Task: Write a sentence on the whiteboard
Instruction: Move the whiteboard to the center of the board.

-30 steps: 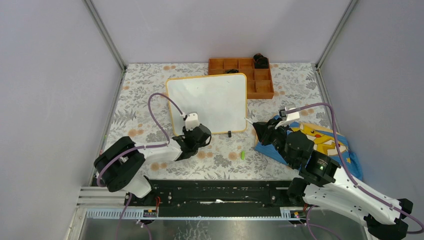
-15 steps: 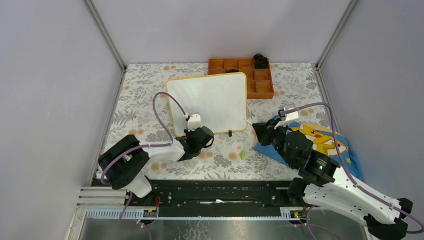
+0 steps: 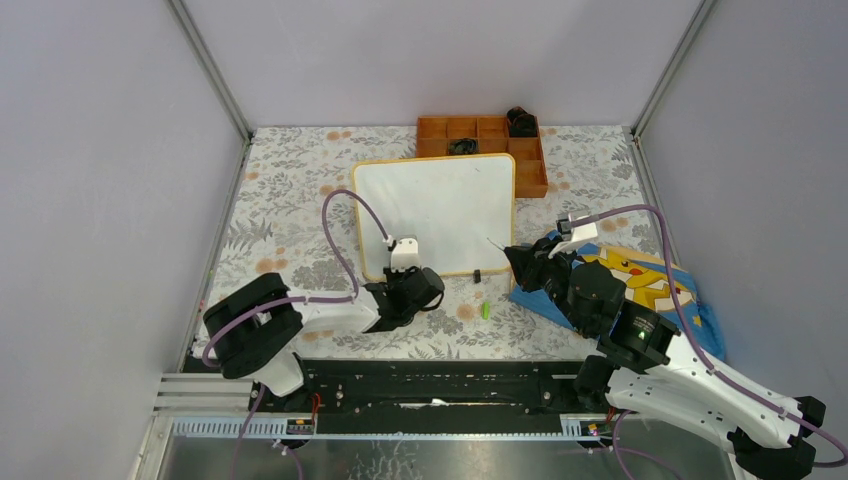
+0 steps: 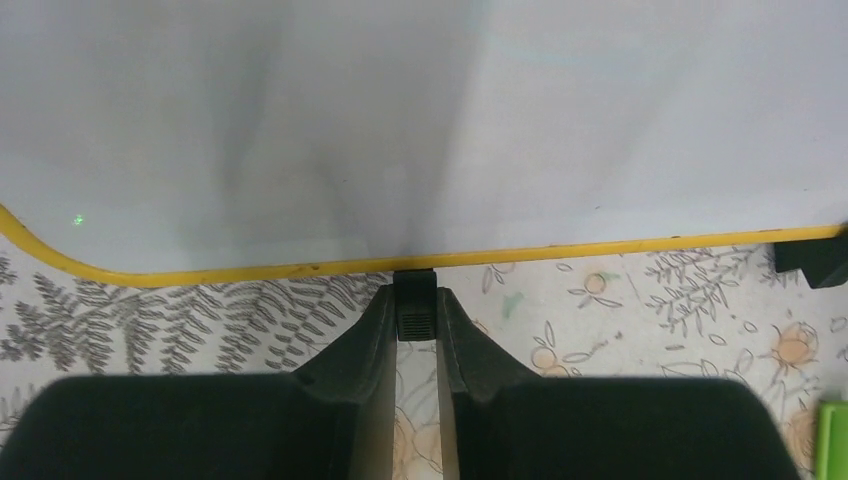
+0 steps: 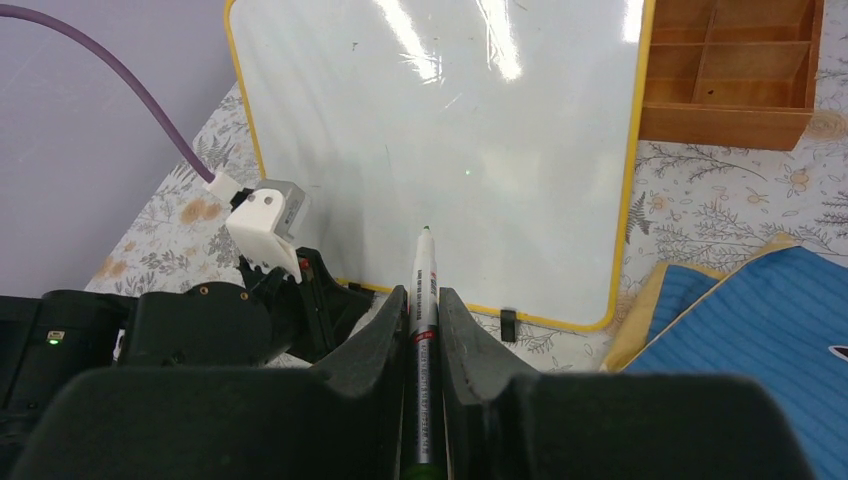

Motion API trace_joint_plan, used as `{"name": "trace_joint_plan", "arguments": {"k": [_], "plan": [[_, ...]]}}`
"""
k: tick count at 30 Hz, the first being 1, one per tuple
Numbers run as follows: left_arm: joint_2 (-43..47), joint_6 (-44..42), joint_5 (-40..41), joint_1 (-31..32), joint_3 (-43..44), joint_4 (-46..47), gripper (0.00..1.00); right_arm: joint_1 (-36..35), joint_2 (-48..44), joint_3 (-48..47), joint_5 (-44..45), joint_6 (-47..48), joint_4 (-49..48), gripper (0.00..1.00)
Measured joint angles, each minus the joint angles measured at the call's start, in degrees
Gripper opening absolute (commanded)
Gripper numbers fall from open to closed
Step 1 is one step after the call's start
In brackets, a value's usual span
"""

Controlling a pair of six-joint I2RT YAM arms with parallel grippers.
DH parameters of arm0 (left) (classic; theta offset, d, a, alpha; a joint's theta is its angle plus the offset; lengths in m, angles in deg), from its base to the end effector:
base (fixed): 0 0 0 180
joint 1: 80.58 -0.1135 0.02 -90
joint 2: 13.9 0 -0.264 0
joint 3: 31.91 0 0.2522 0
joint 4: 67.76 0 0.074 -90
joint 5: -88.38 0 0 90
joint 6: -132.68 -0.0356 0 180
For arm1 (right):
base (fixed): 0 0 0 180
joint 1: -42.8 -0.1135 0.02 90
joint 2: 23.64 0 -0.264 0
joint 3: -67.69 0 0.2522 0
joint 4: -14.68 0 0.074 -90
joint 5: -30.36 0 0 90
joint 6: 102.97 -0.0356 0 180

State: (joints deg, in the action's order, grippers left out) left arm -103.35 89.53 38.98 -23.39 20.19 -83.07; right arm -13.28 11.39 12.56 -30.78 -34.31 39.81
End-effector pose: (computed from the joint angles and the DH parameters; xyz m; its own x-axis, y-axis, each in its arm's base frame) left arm 0.1708 -0.2221 0.1442 -0.6042 -0.0852 -0.7923 -0.0241 0.9958 -0.0887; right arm 0.0954 0.1111 0.3425 -0.2124 0.2553 -0.9433 -0.4092 0.8533 0.3231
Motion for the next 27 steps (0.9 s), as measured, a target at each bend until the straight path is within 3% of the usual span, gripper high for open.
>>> {"name": "trace_joint_plan", "arguments": {"k": [14, 27], "plan": [[-5.53, 11.34, 3.30, 6.91, 5.86, -7.19, 0.00, 0.00, -1.60, 0.44, -0.04, -1.31, 0.57, 0.00], [-6.27, 15.78, 2.29, 8.37, 6.67, -9.75, 0.52, 0.00, -2.40, 0.52, -0.68, -2.12, 2.21, 0.00]]}}
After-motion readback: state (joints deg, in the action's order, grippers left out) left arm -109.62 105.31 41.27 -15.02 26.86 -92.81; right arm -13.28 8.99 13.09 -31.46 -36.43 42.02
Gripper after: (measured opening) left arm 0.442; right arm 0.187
